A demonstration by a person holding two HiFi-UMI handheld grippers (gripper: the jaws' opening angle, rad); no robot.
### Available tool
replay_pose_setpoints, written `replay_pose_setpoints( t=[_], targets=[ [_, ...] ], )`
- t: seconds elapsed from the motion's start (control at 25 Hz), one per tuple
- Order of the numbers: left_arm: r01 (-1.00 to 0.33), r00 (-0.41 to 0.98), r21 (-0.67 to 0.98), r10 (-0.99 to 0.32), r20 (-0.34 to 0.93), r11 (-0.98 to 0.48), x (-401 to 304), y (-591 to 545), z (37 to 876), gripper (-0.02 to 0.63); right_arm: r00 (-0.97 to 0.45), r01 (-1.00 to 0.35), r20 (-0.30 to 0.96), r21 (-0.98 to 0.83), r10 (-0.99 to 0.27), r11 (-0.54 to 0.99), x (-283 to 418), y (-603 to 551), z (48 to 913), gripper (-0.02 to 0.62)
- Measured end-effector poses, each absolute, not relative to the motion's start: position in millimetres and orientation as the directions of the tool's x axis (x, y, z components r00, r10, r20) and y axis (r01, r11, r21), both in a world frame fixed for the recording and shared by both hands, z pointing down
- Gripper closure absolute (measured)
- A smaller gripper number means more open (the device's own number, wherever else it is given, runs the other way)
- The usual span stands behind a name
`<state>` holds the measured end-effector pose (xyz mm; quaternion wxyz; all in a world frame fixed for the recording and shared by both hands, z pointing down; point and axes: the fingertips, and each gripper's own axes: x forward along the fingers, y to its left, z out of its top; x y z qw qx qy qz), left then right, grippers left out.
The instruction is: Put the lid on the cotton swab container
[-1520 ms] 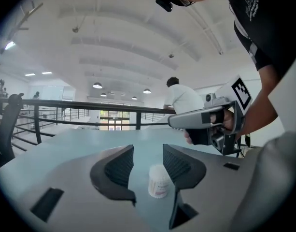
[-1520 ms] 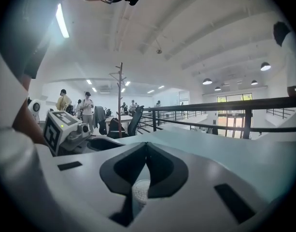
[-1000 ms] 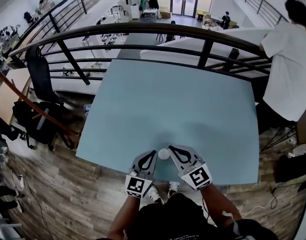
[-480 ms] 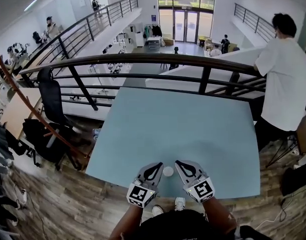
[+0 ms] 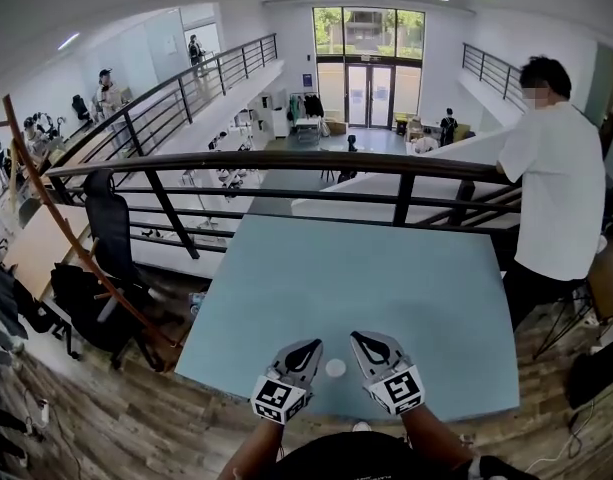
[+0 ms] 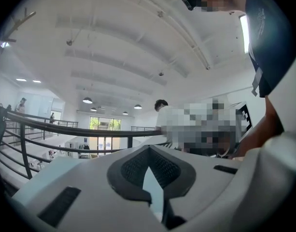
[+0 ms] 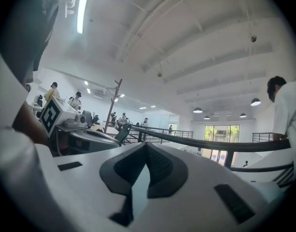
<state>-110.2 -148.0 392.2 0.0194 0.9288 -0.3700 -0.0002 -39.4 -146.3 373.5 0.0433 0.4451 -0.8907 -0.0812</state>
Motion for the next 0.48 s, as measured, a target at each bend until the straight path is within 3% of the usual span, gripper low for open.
replay_pose_setpoints(
  t=[0.48],
  targets=[
    [-0.687,0.724,0.068,-0.689,-0.006,-0.723,-112.9,-155.3,385.7,0.595,-0.611,-0.780,-0.027,0.189,-0.791,0.596,-31.0,-148.6,361.4,0.578]
  ],
)
